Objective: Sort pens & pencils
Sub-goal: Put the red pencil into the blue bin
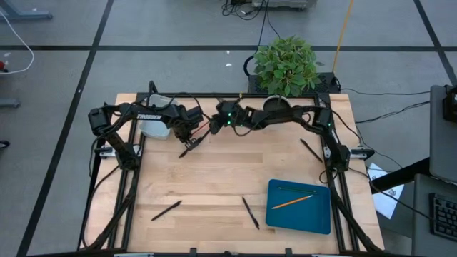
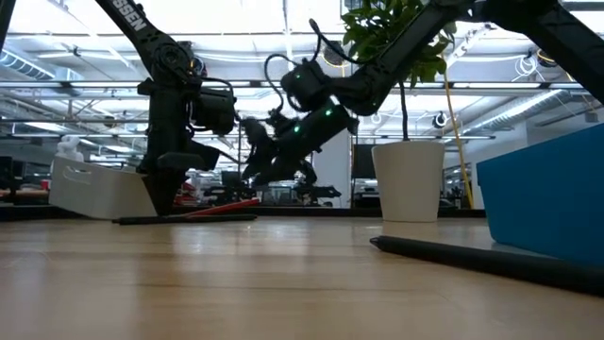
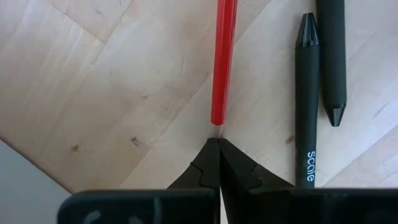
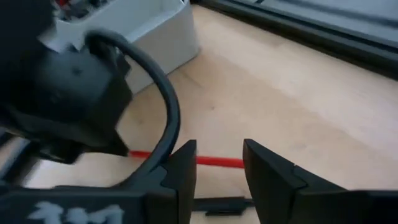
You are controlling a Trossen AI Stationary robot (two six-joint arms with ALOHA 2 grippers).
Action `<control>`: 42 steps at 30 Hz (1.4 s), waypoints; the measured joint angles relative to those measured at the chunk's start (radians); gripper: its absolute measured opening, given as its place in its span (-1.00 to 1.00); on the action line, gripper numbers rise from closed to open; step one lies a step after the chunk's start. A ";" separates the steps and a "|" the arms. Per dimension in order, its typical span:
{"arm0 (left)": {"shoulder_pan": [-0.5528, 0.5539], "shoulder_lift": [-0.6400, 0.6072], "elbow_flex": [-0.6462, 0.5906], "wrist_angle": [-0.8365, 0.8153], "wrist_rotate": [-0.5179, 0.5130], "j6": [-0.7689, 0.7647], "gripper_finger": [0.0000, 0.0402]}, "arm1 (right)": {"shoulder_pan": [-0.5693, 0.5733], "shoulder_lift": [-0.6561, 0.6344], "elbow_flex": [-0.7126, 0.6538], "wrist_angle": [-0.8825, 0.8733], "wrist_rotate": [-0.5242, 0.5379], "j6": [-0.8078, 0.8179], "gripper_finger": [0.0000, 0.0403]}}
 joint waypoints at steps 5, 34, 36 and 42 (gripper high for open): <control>-0.003 0.000 0.000 -0.004 -0.003 0.026 -1.00 | 0.056 0.038 0.000 0.045 0.132 -0.083 -0.39; -0.057 -0.001 -0.027 -0.032 -0.243 0.190 -1.00 | 0.065 -0.112 -0.001 -0.320 0.130 -0.365 -0.40; -0.068 -0.001 -0.028 -0.030 -0.249 0.207 -1.00 | 0.068 -0.141 -0.001 -0.362 0.128 -0.369 -0.40; -0.117 -0.001 -0.028 -0.018 -0.248 0.321 -0.99 | 0.091 -0.250 -0.013 -0.409 0.127 -0.398 -0.40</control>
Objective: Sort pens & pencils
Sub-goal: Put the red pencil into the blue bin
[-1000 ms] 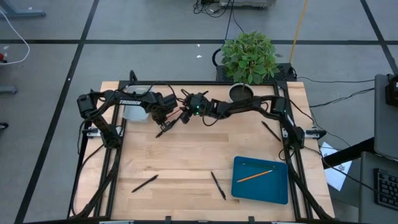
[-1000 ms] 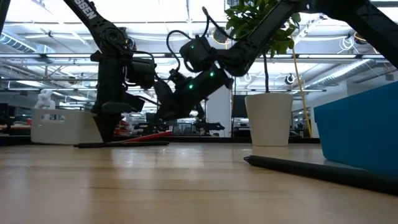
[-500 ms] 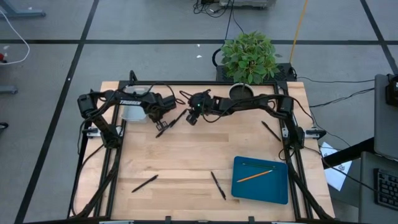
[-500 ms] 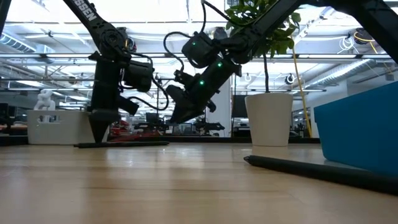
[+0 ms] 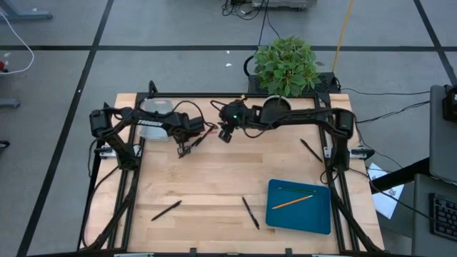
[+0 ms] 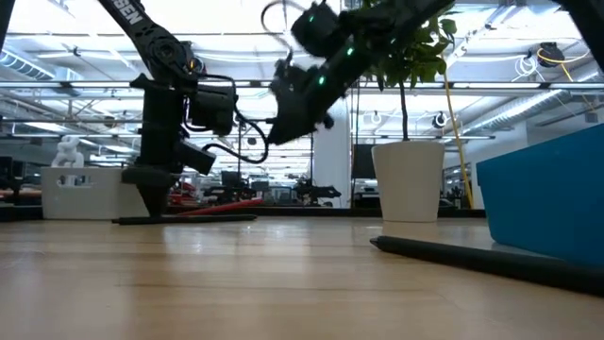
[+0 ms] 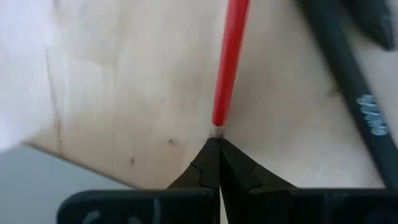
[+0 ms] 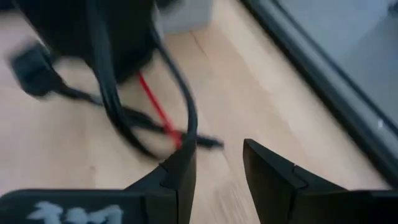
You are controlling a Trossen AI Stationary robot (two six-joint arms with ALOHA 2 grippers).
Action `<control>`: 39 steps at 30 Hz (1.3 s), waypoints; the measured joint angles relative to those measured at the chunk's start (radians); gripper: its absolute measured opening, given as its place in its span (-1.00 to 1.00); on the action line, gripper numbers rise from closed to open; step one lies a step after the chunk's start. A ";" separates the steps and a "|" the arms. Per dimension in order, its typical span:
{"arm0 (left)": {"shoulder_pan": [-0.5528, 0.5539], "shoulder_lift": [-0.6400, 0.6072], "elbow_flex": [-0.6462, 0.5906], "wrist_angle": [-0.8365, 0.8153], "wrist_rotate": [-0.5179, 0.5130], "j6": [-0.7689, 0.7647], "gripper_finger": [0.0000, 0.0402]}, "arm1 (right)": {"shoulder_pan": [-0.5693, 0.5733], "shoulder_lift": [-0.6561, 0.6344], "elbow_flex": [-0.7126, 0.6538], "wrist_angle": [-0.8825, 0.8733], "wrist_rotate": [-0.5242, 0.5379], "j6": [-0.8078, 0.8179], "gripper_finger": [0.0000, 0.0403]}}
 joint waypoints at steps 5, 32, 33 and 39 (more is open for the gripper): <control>-0.048 0.001 0.000 0.009 -0.034 0.061 -1.00 | 0.017 -0.104 -0.099 0.012 0.000 -0.073 -0.40; -0.067 0.001 0.000 0.117 0.016 0.050 -0.97 | 0.000 0.118 -0.278 0.464 -0.165 -0.089 -0.40; -0.067 0.001 0.000 0.117 0.017 0.050 -0.96 | 0.001 0.116 -0.278 0.470 -0.165 -0.098 -0.40; -0.067 0.001 0.001 0.117 0.016 0.043 -0.98 | 0.003 0.117 -0.278 0.441 -0.184 -0.096 -0.40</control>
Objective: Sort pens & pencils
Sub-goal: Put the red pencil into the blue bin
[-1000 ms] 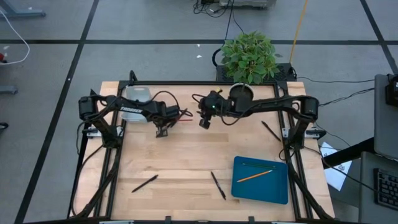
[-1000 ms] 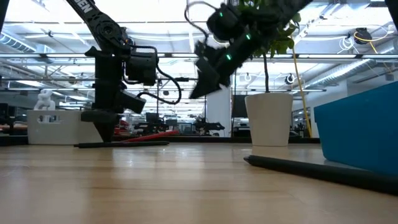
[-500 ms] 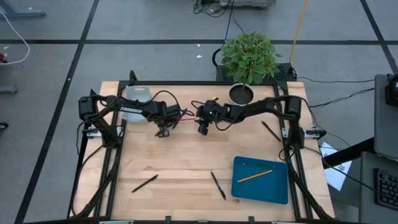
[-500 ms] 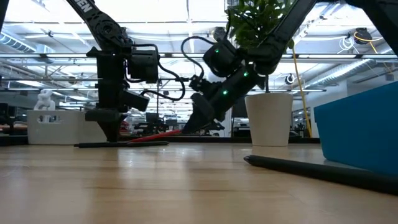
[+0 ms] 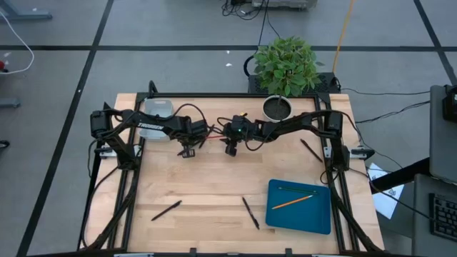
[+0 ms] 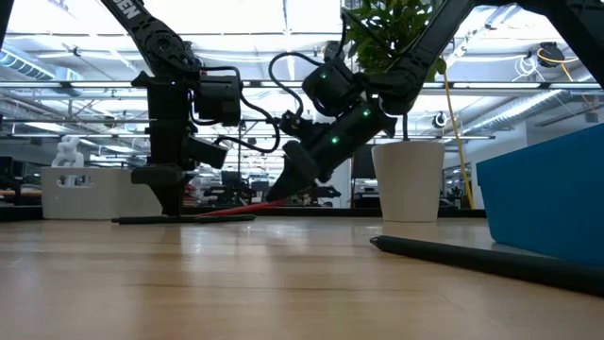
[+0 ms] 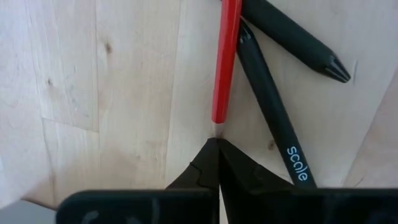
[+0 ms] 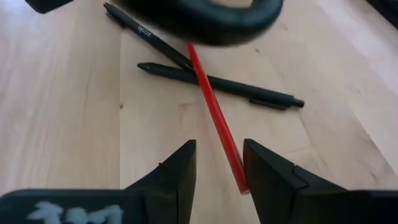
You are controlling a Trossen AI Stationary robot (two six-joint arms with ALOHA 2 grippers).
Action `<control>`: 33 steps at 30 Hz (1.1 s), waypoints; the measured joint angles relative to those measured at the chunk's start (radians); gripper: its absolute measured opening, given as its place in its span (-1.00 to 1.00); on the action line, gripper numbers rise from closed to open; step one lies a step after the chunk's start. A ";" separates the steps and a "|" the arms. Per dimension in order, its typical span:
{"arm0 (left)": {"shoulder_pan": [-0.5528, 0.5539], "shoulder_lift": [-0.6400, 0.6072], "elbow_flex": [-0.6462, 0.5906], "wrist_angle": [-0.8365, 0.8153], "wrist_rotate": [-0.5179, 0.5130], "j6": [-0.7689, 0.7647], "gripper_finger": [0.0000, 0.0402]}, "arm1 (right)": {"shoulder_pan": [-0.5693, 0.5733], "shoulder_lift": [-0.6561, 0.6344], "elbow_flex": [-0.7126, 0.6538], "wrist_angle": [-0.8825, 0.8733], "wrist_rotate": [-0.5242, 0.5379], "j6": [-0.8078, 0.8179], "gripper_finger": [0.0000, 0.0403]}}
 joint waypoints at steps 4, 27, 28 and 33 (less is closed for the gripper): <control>0.000 0.000 0.000 0.000 0.001 -0.002 -0.95 | 0.000 0.000 0.000 -0.028 0.000 0.018 -0.40; 0.000 0.000 0.000 0.008 0.015 -0.018 -0.99 | 0.000 0.000 -0.001 -0.038 -0.018 0.022 -0.90; 0.000 0.000 0.000 0.008 0.015 -0.019 -0.99 | 0.002 0.000 -0.001 -0.040 -0.019 0.021 -0.93; 0.000 0.000 0.000 0.009 0.017 -0.019 -0.96 | 0.001 0.000 -0.001 -0.040 0.003 0.025 -0.93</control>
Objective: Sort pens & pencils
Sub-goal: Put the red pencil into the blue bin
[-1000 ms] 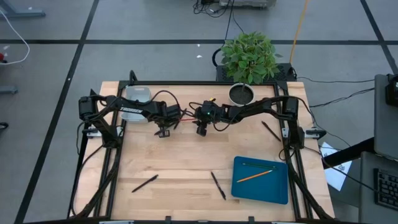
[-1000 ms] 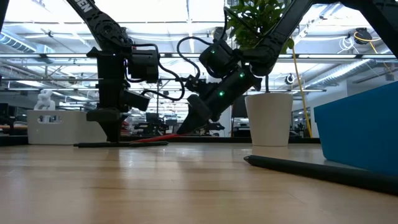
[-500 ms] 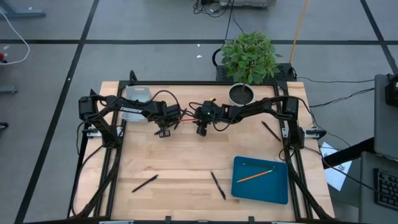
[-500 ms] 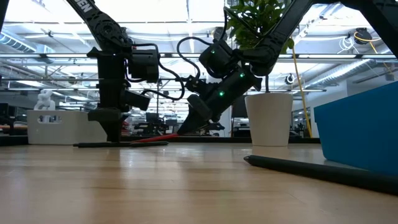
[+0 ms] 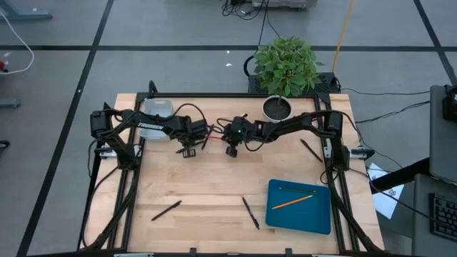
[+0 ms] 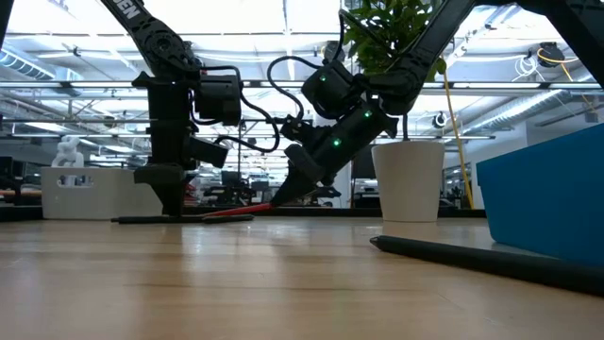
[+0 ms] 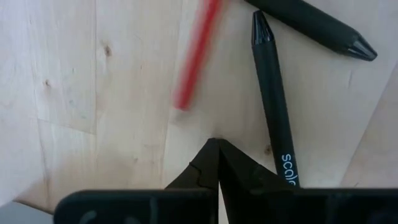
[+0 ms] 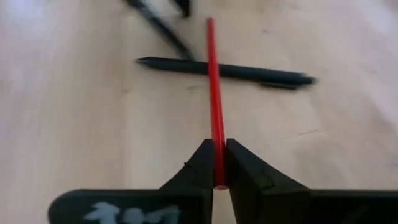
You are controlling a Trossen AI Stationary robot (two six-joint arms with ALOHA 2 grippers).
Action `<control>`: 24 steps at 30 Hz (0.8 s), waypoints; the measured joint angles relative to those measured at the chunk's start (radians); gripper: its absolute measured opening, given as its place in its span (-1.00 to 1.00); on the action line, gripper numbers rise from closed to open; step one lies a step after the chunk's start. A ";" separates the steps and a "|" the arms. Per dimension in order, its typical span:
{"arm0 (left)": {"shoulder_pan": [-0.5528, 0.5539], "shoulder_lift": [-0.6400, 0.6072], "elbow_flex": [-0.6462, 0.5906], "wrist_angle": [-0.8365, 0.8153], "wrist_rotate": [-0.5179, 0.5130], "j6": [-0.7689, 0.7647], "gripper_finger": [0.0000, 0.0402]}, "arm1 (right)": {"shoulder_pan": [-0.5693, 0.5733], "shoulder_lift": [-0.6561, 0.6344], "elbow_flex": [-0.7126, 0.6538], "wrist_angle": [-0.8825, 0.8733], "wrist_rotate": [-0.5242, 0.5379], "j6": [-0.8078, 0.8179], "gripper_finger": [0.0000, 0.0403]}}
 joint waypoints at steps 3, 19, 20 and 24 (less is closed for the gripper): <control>0.000 0.000 0.000 0.000 0.003 -0.003 -0.99 | -0.002 0.000 0.000 -0.003 0.004 0.000 -0.96; 0.001 -0.002 0.002 -0.001 -0.017 -0.036 -0.24 | -0.002 0.000 0.000 -0.007 0.000 0.000 -0.96; 0.001 -0.002 0.002 -0.002 -0.025 -0.037 -0.20 | -0.002 0.000 0.000 -0.007 0.000 0.000 -0.96; 0.000 -0.002 0.005 -0.025 -0.052 -0.038 -0.07 | -0.001 0.000 0.000 -0.008 -0.001 0.006 -0.96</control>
